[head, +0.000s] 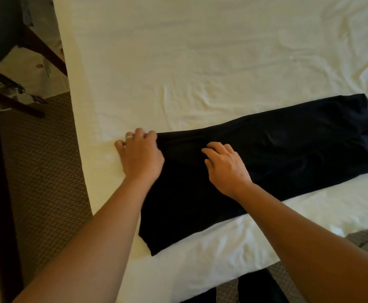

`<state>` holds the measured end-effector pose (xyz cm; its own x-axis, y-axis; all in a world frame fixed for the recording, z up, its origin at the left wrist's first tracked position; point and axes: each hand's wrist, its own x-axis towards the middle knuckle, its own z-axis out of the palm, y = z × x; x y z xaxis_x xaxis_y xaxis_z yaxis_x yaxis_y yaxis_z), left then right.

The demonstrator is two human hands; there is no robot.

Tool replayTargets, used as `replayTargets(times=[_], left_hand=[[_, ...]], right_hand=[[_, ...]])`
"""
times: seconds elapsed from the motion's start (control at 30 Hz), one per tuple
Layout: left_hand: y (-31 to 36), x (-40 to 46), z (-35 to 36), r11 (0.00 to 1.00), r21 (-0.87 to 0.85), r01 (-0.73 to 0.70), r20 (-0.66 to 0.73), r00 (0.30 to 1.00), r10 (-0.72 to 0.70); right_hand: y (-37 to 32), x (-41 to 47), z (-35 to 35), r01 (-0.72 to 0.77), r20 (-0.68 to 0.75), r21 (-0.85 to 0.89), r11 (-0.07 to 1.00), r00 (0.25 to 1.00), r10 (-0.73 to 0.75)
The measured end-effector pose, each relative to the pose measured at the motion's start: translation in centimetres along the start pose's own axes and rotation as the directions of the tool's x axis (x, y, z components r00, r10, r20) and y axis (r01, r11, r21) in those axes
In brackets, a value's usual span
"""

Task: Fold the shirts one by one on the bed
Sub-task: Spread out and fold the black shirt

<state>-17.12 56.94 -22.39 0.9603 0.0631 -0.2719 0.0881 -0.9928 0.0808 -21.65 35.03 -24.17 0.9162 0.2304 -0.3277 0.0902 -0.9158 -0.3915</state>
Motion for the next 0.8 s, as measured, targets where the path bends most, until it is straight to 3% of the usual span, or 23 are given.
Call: replayTargets(times=[0.1, 0.2, 0.27, 0.33, 0.4, 0.47, 0.6, 0.7, 0.8], left_hand=[[3.1, -1.9, 1.6, 0.942, -0.020, -0.335, -0.054, 0.941, 0.333], [2.8, -2.2, 3.4, 0.969, -0.031, -0.246, 0.182, 0.952, 0.247], [2.7, -1.8, 3.7, 0.979, 0.051, -0.196, 0.230, 0.956, 0.180], [4.2, -1.6, 3.2, 0.986, 0.084, -0.143, 0.219, 0.968, 0.122], [6.4, -2.1, 2.5, 0.997, 0.031, -0.068, 0.154, 0.986, 0.063], [8.9, -2.9, 2.7, 0.994, -0.080, -0.074, 0.050, 0.996, 0.079], [15.1, -4.7, 4.3, 0.975, -0.165, -0.150, 0.001, 0.988, 0.152], [18.6, -5.5, 6.4, 0.990, -0.072, -0.120, 0.114, 0.985, 0.127], [18.8, -5.4, 8.1, 0.994, 0.016, -0.107, 0.150, 0.983, 0.104]], right_hand=[[0.5, 0.1, -0.3, 0.005, -0.022, 0.075, 0.997, 1.000, -0.004], [1.3, 0.0, -1.2, 0.002, 0.006, 0.225, 0.974, 1.000, -0.003], [2.0, -0.2, -1.7, 0.014, 0.029, 0.310, 0.951, 0.999, -0.024], [2.7, -0.6, -2.0, 0.035, -0.042, 0.355, 0.934, 0.999, -0.022], [3.5, -1.2, -1.8, 0.084, -0.203, 0.272, 0.959, 0.979, -0.028], [5.4, -1.7, -1.9, 0.051, -0.267, 0.175, 0.983, 0.964, -0.003], [11.7, -2.3, -3.1, -0.026, -0.072, -0.088, 0.996, 0.997, 0.020], [17.4, -2.9, -4.2, 0.039, 0.054, -0.307, 0.951, 0.998, -0.023], [24.0, -4.0, -5.6, 0.021, 0.062, -0.392, 0.920, 0.998, 0.003]])
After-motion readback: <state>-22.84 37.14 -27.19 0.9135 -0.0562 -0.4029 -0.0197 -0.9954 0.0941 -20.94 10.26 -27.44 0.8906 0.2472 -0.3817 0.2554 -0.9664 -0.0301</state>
